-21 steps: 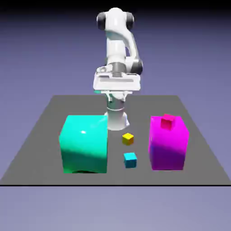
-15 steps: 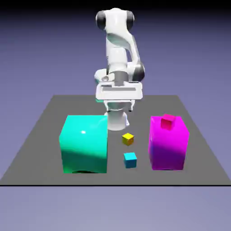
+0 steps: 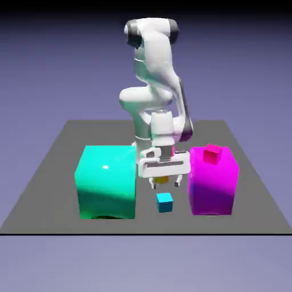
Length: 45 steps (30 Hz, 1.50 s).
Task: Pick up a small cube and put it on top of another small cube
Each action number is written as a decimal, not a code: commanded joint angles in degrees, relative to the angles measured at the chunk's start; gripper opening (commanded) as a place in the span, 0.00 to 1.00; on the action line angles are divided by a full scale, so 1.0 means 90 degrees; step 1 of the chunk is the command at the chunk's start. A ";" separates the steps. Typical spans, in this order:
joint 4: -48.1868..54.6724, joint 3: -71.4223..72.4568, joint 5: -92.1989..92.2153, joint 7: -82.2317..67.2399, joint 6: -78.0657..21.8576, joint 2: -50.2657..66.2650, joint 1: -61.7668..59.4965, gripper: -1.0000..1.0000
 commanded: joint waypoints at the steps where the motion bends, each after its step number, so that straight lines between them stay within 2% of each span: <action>1: 0.0000 0.0000 0.0000 0.0000 0.0000 0.0000 0.0000 0.50; 10: 0.0777 -0.0070 -0.0136 -0.0022 0.1189 0.1964 -0.0021 0.50; 11: 0.0777 -0.0070 -0.0136 -0.0022 0.1189 0.1964 -0.0021 0.00; 20: 0.0047 -0.0004 -0.0008 -0.0001 0.0072 0.0119 -0.0001 0.00; 23: 0.0210 -0.0172 -0.0059 -0.0154 -0.0070 -0.0140 0.0077 0.00; 30: 0.1760 -0.1177 -0.0559 0.1781 -0.1676 -0.1138 0.0781 0.00; 45: 0.1432 0.1564 0.1016 0.5934 -0.4691 -0.3484 -0.0465 0.00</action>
